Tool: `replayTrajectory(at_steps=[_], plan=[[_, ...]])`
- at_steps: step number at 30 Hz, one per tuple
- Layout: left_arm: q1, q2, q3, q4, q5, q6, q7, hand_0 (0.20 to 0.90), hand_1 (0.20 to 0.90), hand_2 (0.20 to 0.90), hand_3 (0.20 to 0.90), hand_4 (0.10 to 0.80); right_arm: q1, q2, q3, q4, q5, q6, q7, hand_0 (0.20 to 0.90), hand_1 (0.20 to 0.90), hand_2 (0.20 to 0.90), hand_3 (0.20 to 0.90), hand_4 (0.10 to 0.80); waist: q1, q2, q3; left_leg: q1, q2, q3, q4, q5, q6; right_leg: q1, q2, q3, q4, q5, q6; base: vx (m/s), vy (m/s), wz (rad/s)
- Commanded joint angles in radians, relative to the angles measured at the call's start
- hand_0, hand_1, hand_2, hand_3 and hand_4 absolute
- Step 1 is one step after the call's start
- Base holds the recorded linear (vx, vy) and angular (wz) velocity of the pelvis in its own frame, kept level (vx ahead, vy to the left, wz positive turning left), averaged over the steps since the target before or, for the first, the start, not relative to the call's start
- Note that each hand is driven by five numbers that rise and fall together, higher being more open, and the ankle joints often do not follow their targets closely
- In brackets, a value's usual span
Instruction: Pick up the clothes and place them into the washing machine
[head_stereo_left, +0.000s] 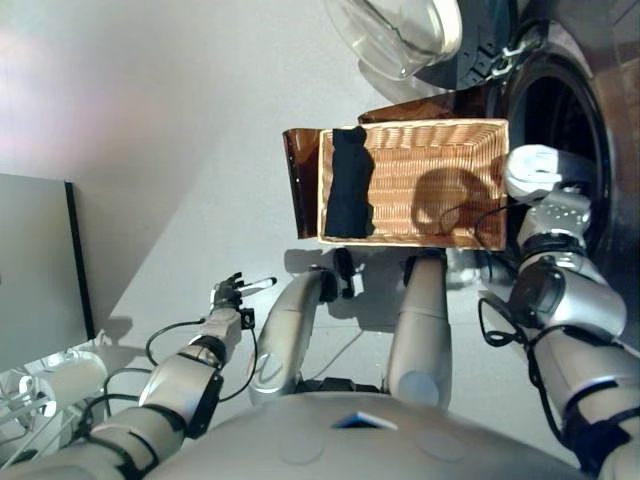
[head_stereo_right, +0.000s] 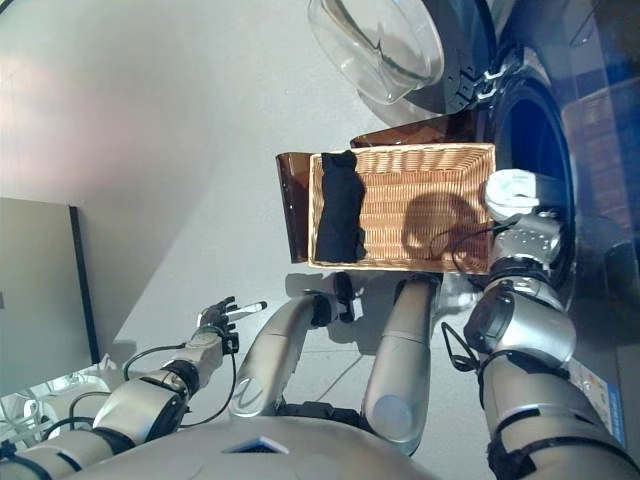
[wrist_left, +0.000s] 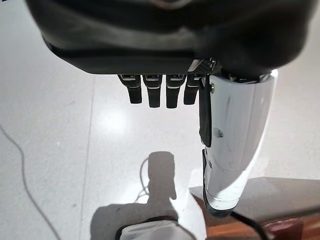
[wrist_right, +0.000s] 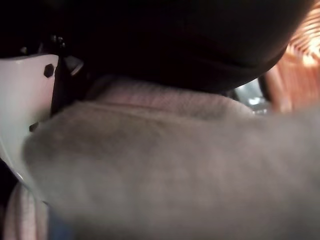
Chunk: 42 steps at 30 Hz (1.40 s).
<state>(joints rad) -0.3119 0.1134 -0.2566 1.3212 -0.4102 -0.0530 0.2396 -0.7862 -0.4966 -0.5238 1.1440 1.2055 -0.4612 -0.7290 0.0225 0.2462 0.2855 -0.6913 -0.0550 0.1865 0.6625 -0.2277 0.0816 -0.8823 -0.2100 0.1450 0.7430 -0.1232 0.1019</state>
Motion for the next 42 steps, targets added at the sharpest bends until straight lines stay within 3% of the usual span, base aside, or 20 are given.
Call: replayTrajectory(at_steps=[1,4,11,20,31,36,42], plan=[[0.024,0.080,-0.011,0.050,-0.008,-0.029,0.041,0.900,0.900,0.900,0.900,0.800,-0.073,-0.282,0.103,-0.173,-0.231,-0.067,0.000,0.200,0.200,0.200,0.200,0.300,-0.019,-0.039,-0.070,-0.035,-0.010,-0.001,-0.037,0.047,-0.058,0.048,0.018,-0.016,0.024,-0.077,-0.094,-0.029,0.005,-0.06],[0.024,0.085,-0.006,0.035,0.013,-0.042,0.047,0.900,0.900,0.900,0.900,0.800,-0.063,-0.277,0.172,-0.152,-0.290,-0.016,0.045,0.200,0.200,0.200,0.200,0.300,-0.021,-0.043,-0.048,-0.045,-0.003,0.009,-0.013,0.040,-0.054,0.033,0.024,-0.011,0.041,-0.079,-0.096,-0.013,-0.007,-0.07],[0.005,0.089,0.011,0.028,0.021,-0.039,0.043,0.900,0.900,0.900,0.900,0.800,0.000,-0.214,0.209,-0.102,-0.318,0.055,0.095,0.200,0.200,0.200,0.200,0.300,-0.027,-0.062,-0.009,-0.099,0.018,-0.005,0.112,-0.021,-0.059,0.003,0.042,-0.019,0.134,-0.144,-0.106,-0.023,-0.048,-0.06],[-0.021,0.102,0.032,0.037,0.048,-0.029,0.043,0.900,0.900,0.900,0.900,0.800,0.061,-0.125,0.379,-0.091,-0.499,0.187,0.176,0.200,0.200,0.200,0.200,0.300,-0.031,-0.102,0.011,-0.108,0.034,-0.002,0.122,-0.022,-0.058,-0.007,0.055,-0.030,0.133,-0.126,-0.109,-0.014,-0.017,0.00],[-0.013,0.097,0.010,0.032,0.063,-0.033,0.066,0.900,0.900,0.900,0.900,0.800,-0.045,-0.066,0.420,-0.029,-0.474,0.155,0.163,0.200,0.200,0.200,0.200,0.300,-0.007,-0.114,-0.005,-0.131,0.031,-0.005,0.125,-0.015,-0.062,-0.028,0.059,-0.027,0.141,-0.121,-0.112,-0.006,-0.003,0.01],[0.007,0.096,0.002,0.038,0.056,-0.035,0.072,0.900,0.900,0.900,0.900,0.800,-0.093,-0.088,0.309,0.008,-0.332,0.077,0.098,0.200,0.200,0.200,0.200,0.300,0.003,-0.091,-0.018,-0.138,0.025,-0.004,0.117,-0.011,-0.064,-0.040,0.058,-0.020,0.144,-0.127,-0.112,-0.003,-0.004,0.09],[0.027,0.096,-0.005,0.041,0.036,-0.043,0.072,0.900,0.900,0.900,0.900,0.800,-0.131,-0.167,0.237,-0.062,-0.320,0.044,0.012,0.200,0.200,0.200,0.200,0.300,0.006,-0.064,-0.034,-0.131,0.015,-0.001,0.107,-0.007,-0.064,-0.040,0.051,-0.010,0.146,-0.134,-0.109,0.014,0.006,0.00]])
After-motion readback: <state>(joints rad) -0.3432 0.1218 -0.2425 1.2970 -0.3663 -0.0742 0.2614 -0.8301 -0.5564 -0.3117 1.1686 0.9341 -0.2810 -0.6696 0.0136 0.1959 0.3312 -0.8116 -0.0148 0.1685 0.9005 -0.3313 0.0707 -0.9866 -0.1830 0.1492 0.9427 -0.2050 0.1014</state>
